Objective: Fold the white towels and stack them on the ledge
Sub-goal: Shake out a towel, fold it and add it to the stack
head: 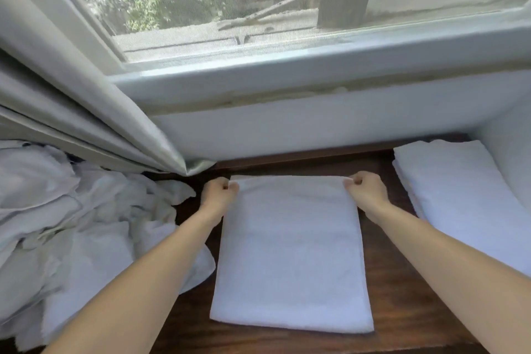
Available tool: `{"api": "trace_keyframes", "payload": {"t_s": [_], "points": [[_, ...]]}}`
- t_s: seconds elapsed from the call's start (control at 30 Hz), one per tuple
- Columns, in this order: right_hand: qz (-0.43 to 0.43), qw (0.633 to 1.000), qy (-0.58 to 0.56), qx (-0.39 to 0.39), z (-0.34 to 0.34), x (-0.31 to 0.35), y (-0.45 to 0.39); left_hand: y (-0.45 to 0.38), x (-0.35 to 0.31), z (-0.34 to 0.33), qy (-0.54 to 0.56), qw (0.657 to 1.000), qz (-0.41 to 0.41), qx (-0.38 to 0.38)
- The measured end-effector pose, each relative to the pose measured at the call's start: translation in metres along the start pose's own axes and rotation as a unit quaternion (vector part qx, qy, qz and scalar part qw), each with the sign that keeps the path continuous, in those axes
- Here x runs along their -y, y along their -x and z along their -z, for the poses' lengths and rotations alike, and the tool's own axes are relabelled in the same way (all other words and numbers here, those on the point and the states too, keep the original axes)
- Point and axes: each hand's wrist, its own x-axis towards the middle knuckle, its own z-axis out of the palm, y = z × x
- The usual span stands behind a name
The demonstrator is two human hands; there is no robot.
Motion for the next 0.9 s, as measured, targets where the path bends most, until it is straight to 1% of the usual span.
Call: {"api": "trace_keyframes", "payload": {"t_s": [0.1, 0.23, 0.33, 0.4, 0.5, 0.57, 0.73, 0.8, 0.9], "points": [[-0.005, 1.0, 0.011, -0.012, -0.012, 0.002, -0.006, -0.009, -0.004, -0.009, 0.01, 1.0, 0.003, -0.027], [-0.004, 0.999, 0.014, 0.03, -0.023, 0.007, -0.004, -0.02, -0.009, -0.011, 0.03, 0.999, 0.026, -0.007], [-0.008, 0.999, 0.019, 0.05, -0.024, 0.009, -0.002, -0.021, -0.011, -0.014, 0.072, 0.996, 0.042, 0.017], [0.001, 0.999, 0.014, 0.048, -0.024, 0.008, -0.001, -0.019, -0.012, -0.016, 0.105, 0.993, 0.057, 0.013], [0.012, 0.999, -0.008, 0.034, -0.02, 0.007, 0.002, -0.017, -0.008, -0.013, 0.148, 0.987, 0.057, 0.004], [0.005, 0.999, -0.022, 0.023, -0.017, 0.003, 0.001, -0.014, -0.003, -0.01, 0.171, 0.984, 0.043, 0.012], [0.008, 0.997, -0.071, -0.017, -0.006, -0.002, 0.009, 0.006, 0.003, 0.006, 0.212, 0.977, -0.001, -0.006], [0.033, 0.995, -0.086, -0.03, 0.003, -0.002, 0.015, 0.016, 0.005, 0.016, 0.229, 0.973, -0.028, -0.008], [0.107, 0.988, -0.106, -0.033, 0.021, 0.002, 0.032, 0.034, 0.007, 0.03, 0.233, 0.97, -0.066, -0.031]]}}
